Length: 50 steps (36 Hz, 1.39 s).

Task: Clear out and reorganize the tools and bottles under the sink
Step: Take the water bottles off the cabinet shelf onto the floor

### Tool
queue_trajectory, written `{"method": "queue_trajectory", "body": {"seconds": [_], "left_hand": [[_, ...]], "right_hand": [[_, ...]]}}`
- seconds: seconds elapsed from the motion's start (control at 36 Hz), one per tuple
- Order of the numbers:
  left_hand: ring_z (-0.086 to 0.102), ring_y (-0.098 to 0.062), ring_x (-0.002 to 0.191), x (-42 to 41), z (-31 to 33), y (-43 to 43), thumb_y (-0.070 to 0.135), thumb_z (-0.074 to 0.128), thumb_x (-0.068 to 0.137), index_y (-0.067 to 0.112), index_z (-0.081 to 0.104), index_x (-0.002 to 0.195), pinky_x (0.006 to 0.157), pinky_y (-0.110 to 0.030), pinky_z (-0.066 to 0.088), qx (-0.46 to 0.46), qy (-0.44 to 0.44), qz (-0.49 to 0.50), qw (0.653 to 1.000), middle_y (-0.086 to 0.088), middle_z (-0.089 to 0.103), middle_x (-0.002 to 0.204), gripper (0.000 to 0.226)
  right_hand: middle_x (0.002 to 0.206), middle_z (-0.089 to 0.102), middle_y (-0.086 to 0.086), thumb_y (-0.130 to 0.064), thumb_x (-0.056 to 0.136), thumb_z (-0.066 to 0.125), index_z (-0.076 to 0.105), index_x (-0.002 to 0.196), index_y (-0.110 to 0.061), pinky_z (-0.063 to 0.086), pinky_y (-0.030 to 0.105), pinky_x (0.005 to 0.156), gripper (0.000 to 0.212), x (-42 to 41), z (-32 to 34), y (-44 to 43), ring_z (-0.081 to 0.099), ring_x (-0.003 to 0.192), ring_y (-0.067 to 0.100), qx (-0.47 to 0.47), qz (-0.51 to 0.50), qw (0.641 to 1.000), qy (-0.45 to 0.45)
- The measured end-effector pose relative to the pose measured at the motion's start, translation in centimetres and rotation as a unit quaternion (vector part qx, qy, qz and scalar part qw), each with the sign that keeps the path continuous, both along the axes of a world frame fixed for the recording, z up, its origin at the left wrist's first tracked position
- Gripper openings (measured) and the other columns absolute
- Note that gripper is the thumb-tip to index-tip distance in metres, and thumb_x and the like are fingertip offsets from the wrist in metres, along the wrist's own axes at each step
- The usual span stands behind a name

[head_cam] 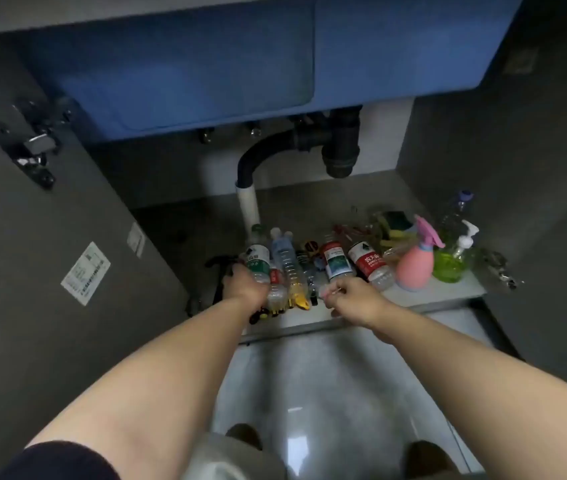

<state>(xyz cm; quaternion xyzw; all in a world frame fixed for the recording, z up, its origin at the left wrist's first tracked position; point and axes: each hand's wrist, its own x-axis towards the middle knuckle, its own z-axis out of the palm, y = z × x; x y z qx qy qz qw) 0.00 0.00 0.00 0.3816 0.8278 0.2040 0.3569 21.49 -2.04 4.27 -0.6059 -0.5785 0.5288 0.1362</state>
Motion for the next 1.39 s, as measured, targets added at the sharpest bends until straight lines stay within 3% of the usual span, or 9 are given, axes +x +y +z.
{"method": "queue_trajectory", "body": {"seconds": [0.36,0.53,0.67,0.75,0.86,0.94,1.06,1.17,1.39], "left_hand": [[0.070,-0.028,0.105,-1.1,-4.9,4.1,0.056,0.081,0.074,0.013,0.056,0.129,0.077,-0.029,0.054,-0.080,0.039,0.072,0.993,-0.010,0.068,0.125,0.074],[0.071,-0.031,0.097,-0.6,-3.6,2.7,0.039,0.082,0.078,0.009,0.058,0.124,0.090,-0.041,0.060,0.012,-0.122,0.126,0.984,-0.012,0.070,0.113,0.059],[0.074,-0.015,0.089,2.2,-0.4,-0.2,0.036,0.084,0.079,0.021,0.067,0.116,0.067,-0.026,0.058,0.001,-0.313,-0.039,0.949,0.000,0.079,0.100,0.044],[0.075,-0.014,0.095,4.2,0.0,-1.1,0.035,0.086,0.077,0.020,0.063,0.119,0.077,-0.029,0.054,-0.020,-0.319,-0.121,0.940,0.002,0.079,0.104,0.051],[0.071,-0.014,0.110,5.4,0.0,-1.3,0.056,0.087,0.068,0.027,0.068,0.120,0.089,-0.033,0.053,-0.040,-0.337,-0.188,0.922,0.005,0.077,0.114,0.063],[0.072,-0.013,0.105,5.4,-0.3,-0.3,0.077,0.070,0.073,0.029,0.076,0.105,0.090,-0.035,0.057,-0.025,-0.289,-0.148,0.946,0.007,0.077,0.108,0.058],[0.064,-0.026,0.094,4.6,-2.7,2.9,0.041,0.067,0.094,0.023,0.057,0.081,0.084,-0.034,0.052,0.072,-0.095,-0.032,0.992,-0.008,0.071,0.103,0.025],[0.065,-0.031,0.106,4.2,-4.1,6.1,0.053,0.073,0.084,0.016,0.056,0.115,0.091,-0.035,0.054,-0.012,0.058,-0.022,0.998,-0.011,0.065,0.121,0.051],[0.066,-0.026,0.112,5.1,-5.4,8.7,0.059,0.080,0.071,0.019,0.060,0.129,0.095,-0.035,0.056,-0.062,0.054,-0.018,0.996,-0.005,0.066,0.127,0.073]], "right_hand": [[0.094,0.067,0.005,-0.014,0.097,0.052,0.065,0.104,-0.013,0.051,0.030,0.070,0.015,-2.9,-3.8,4.0,0.064,0.076,0.015,-0.057,-0.019,0.997,0.041],[0.110,0.070,0.015,-0.015,0.097,0.054,0.062,0.111,-0.011,0.052,0.029,0.066,0.017,-2.1,-3.4,4.2,0.063,0.078,0.016,-0.073,-0.064,0.993,0.072],[0.124,0.064,0.009,-0.040,0.089,0.069,0.051,0.133,-0.020,0.059,0.041,0.087,0.052,-1.6,-2.2,4.3,0.064,0.110,0.024,-0.063,-0.131,0.984,0.105],[0.115,0.069,0.005,-0.044,0.082,0.076,0.055,0.125,-0.023,0.059,0.033,0.065,0.052,-1.2,-1.4,4.0,0.070,0.097,0.022,-0.042,-0.172,0.974,0.142],[0.108,0.071,0.008,-0.028,0.083,0.080,0.057,0.125,-0.016,0.061,0.048,0.084,0.050,0.5,-1.5,4.0,0.072,0.091,0.026,-0.030,-0.220,0.960,0.171],[0.106,0.071,0.007,-0.031,0.085,0.077,0.059,0.122,-0.017,0.060,0.048,0.084,0.044,2.4,-2.1,4.2,0.071,0.091,0.025,-0.047,-0.219,0.963,0.151],[0.109,0.069,0.009,-0.031,0.084,0.079,0.057,0.112,-0.022,0.060,0.052,0.084,0.036,4.9,-3.9,4.7,0.070,0.094,0.029,-0.048,-0.215,0.970,0.105],[0.110,0.071,0.008,-0.028,0.084,0.079,0.054,0.123,-0.021,0.061,0.047,0.079,0.047,6.4,-5.9,5.0,0.072,0.091,0.027,-0.066,-0.211,0.971,0.096],[0.098,0.070,0.000,-0.030,0.082,0.081,0.053,0.098,-0.030,0.057,0.031,0.064,0.032,7.3,-8.0,5.7,0.072,0.084,0.018,-0.073,-0.199,0.973,0.091]]}}
